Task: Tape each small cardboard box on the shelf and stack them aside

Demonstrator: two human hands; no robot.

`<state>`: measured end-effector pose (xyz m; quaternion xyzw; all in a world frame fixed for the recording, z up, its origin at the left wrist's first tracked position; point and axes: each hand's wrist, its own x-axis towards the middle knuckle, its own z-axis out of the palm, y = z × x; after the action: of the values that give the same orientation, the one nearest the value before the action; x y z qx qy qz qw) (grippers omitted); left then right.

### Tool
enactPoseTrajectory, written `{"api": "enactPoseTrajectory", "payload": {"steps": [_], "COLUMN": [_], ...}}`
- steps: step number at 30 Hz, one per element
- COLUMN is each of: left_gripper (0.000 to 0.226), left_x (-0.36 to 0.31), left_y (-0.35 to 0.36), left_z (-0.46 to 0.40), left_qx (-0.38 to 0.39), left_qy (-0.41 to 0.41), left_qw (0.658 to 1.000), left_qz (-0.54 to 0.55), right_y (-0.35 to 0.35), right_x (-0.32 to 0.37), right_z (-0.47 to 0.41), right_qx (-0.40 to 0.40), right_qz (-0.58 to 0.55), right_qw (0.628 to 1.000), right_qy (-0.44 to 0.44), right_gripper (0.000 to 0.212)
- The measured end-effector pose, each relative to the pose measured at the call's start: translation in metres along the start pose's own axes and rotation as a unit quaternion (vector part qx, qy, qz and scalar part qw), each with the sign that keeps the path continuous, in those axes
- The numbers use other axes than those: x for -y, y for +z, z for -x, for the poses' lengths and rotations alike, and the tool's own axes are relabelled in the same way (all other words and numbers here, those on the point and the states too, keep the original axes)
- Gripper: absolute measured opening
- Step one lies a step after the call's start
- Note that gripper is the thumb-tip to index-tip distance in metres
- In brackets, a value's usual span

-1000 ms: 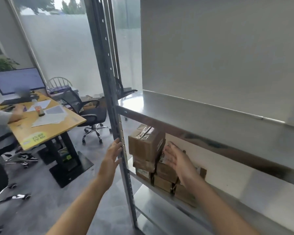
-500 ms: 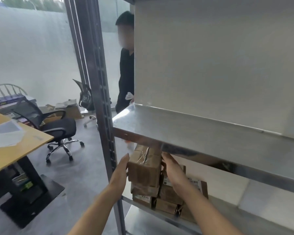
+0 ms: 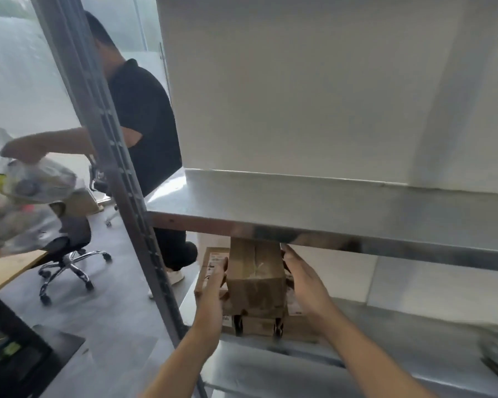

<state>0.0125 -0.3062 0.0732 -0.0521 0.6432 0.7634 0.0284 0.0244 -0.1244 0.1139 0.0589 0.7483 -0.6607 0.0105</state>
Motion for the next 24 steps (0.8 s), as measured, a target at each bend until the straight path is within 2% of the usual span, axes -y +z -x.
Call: {"api": "enactPoseTrajectory", "payload": {"steps": [4,8,12,15,17,20,24], "left_gripper": [0.055,0.042,0.050,0.047,0.046,0.048,0.046], "left_x": [0.016,0.033,0.059,0.077,0.089,0.099,0.104], "left_y": [0.047,0.109,0.167,0.214,0.243,0.279,0.315], "left_z": [0.022,0.049,0.076,0.098,0.115,0.135,0.146], "left_qx": [0.035,0.090,0.098,0.098,0.103,0.103,0.096], "left_qy": [-0.023,-0.037,-0.075,-0.088,-0.097,-0.108,-0.082], "left_qw": [0.999,0.995,0.992,0.991,0.990,0.989,0.991], "left_qz": [0.024,-0.012,-0.034,-0.032,-0.017,0.011,0.043], "right_y": [-0.055,-0.121,-0.186,-0.234,-0.264,-0.301,-0.331], "right_x": [-0.027,-0.054,-0.076,-0.091,-0.105,-0.123,-0.129], "right_z": [0.024,0.046,0.078,0.100,0.110,0.118,0.125], "right_qx": [-0.035,-0.062,-0.047,-0.055,-0.064,-0.066,-0.047], "right_qz": [-0.030,-0.052,-0.067,-0.081,-0.067,-0.051,-0.026], "right_qw": [0.999,0.997,0.996,0.995,0.995,0.995,0.997], "right_qy": [0.002,0.008,0.019,0.034,0.046,0.052,0.047], "right_gripper": [0.044,0.037,0.046,0.028,0.026,0.037,0.042]}}
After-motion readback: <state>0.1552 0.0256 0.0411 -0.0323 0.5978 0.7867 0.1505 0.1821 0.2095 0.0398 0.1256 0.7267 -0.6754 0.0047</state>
